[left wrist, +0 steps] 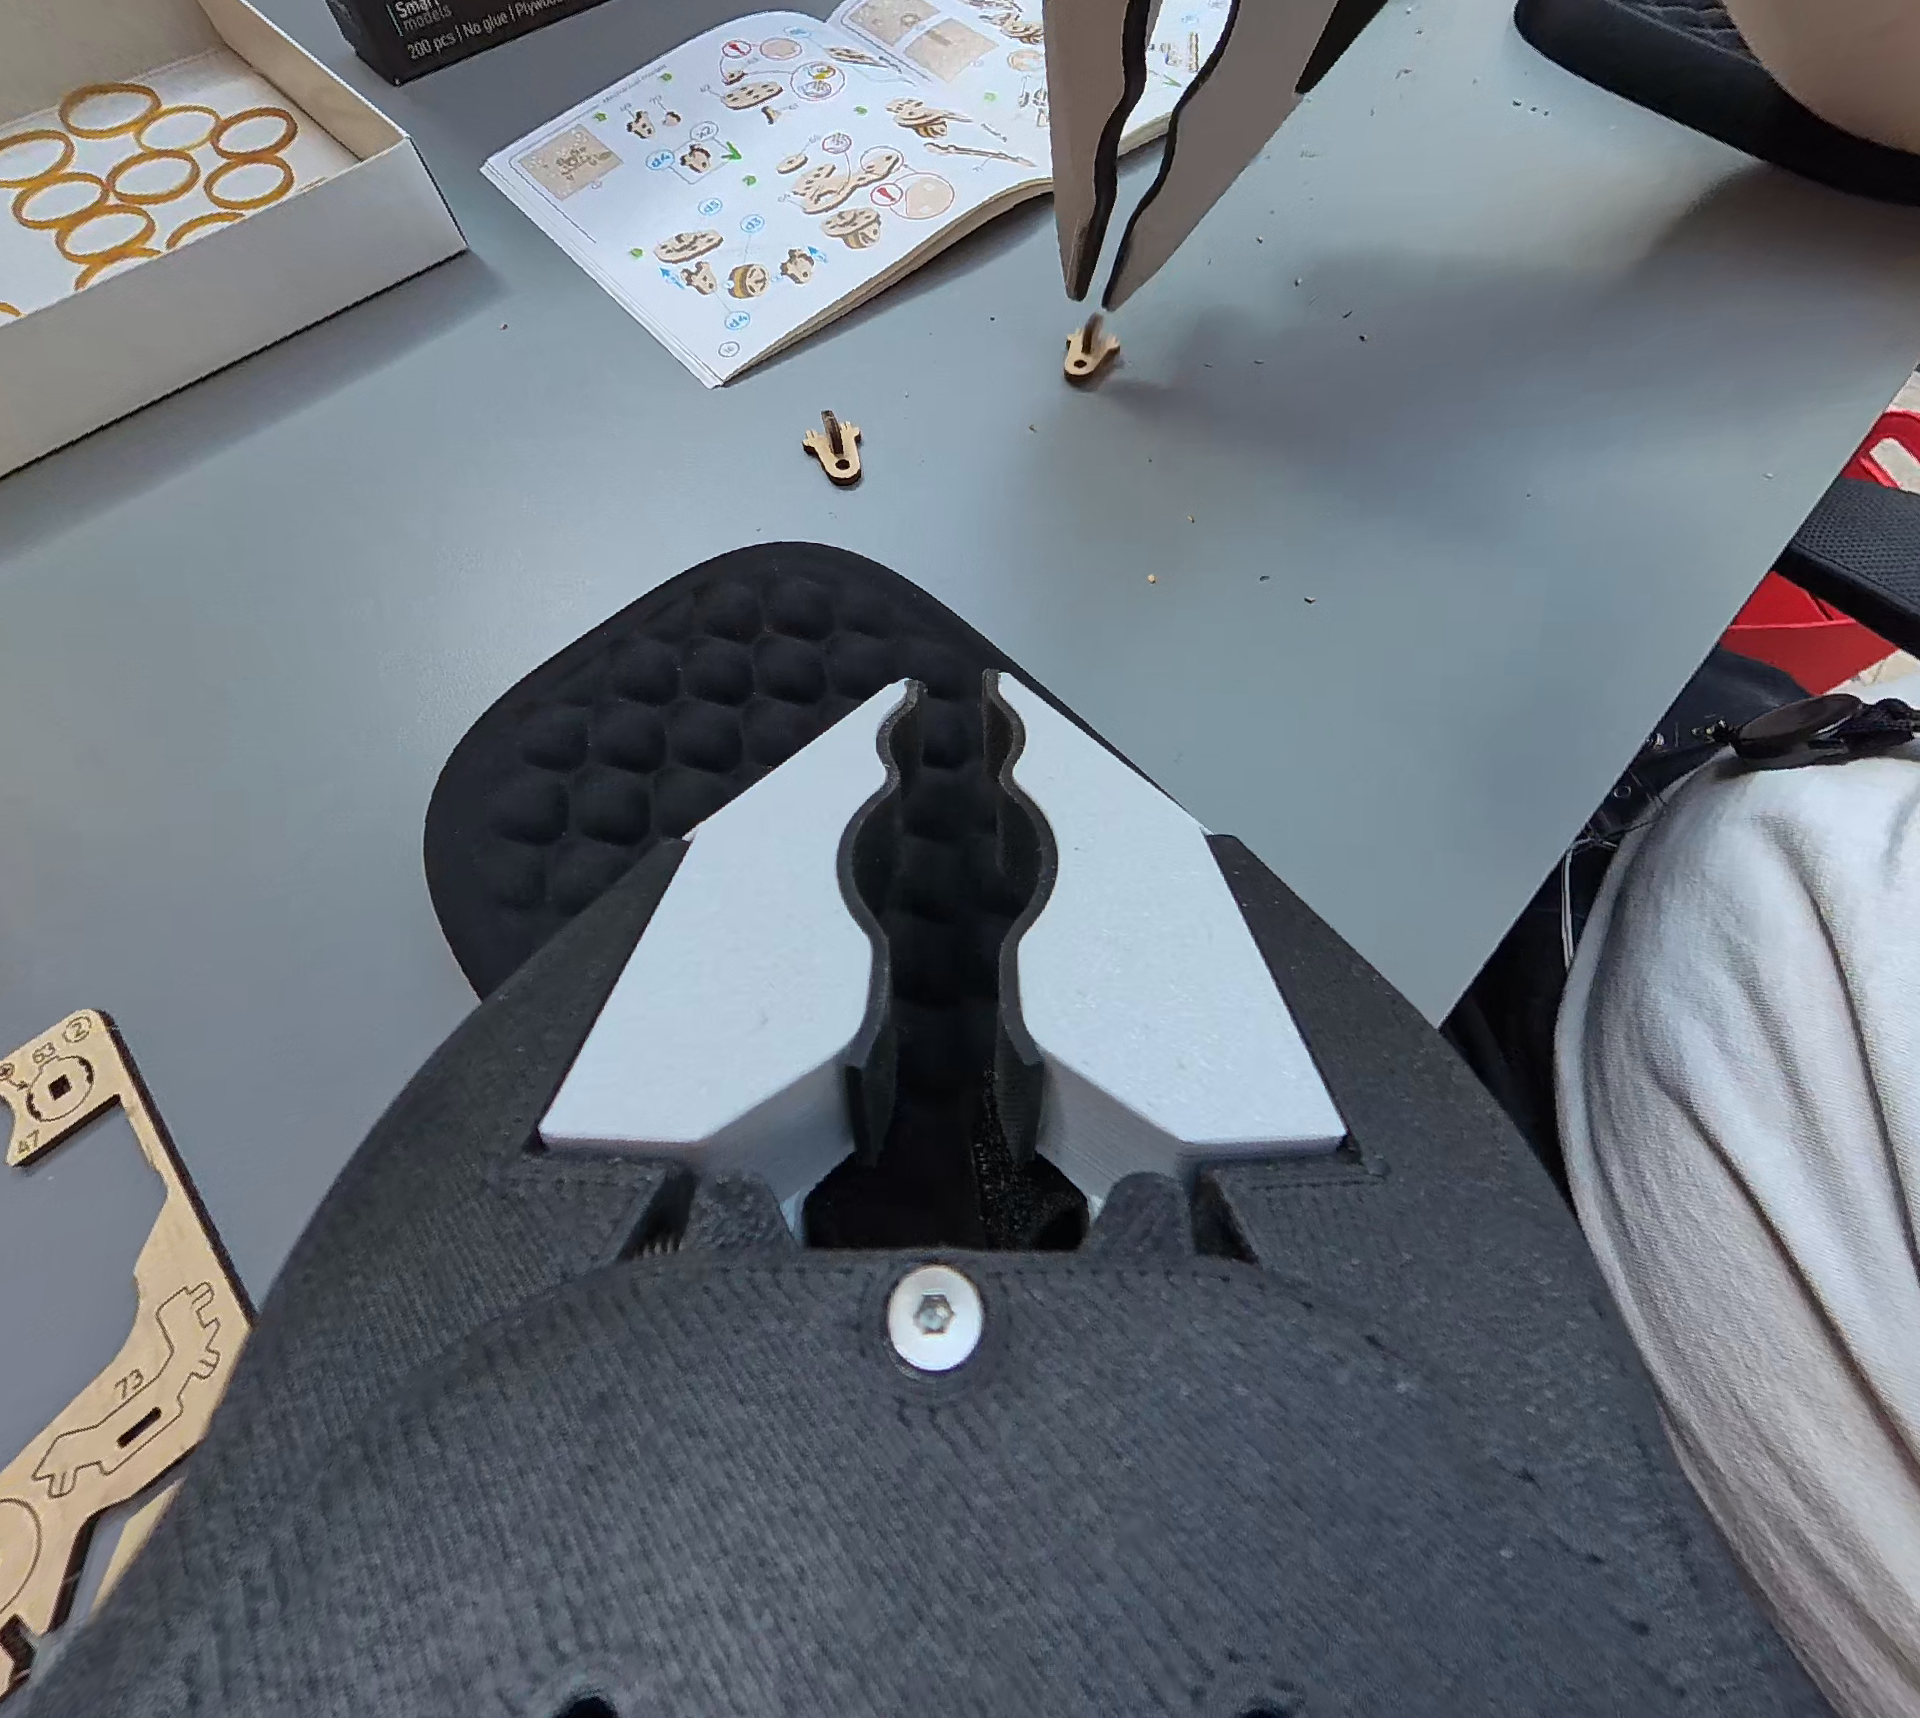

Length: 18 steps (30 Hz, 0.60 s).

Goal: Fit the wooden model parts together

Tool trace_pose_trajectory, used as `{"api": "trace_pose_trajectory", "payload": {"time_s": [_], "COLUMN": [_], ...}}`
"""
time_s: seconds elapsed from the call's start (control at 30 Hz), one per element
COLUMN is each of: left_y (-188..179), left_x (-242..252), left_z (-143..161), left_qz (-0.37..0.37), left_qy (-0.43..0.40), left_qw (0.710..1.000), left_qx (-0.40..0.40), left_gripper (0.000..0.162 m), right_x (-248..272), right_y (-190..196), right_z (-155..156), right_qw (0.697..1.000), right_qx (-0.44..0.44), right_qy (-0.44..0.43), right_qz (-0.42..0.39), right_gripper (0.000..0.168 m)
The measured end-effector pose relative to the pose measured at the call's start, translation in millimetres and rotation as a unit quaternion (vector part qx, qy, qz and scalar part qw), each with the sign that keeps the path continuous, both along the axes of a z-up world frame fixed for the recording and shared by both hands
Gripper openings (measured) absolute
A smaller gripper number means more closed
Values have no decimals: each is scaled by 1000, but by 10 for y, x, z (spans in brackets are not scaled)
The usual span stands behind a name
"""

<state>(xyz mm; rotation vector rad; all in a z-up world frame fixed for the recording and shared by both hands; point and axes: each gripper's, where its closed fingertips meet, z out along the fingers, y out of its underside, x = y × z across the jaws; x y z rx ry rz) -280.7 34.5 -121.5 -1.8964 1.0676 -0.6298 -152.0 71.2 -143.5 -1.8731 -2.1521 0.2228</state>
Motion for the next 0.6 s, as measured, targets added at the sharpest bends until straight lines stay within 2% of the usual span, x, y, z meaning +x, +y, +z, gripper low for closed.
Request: {"api": "trace_pose_trajectory", "payload": {"time_s": [0.03, 0.23, 0.6], "left_y": [-1, -2, -5], "left_x": [-4, -10, -11], "left_z": [-1, 7, 10], "left_qz": [0, 1, 1], "left_qy": [0, -1, -1], "left_qw": [1000, 1000, 1000], "left_qx": [0, 0, 1], "left_gripper": [9, 9, 9], "right_x": [-5, 2, -35], "right_y": [13, -3, -27], "right_z": [57, 130, -87], "right_qw": [1000, 998, 997], "right_qx": [-2, -35, -57], "right_qy": [13, 52, 32], "right_qz": [-4, -18, -49], "right_gripper": [6, 9, 10]}}
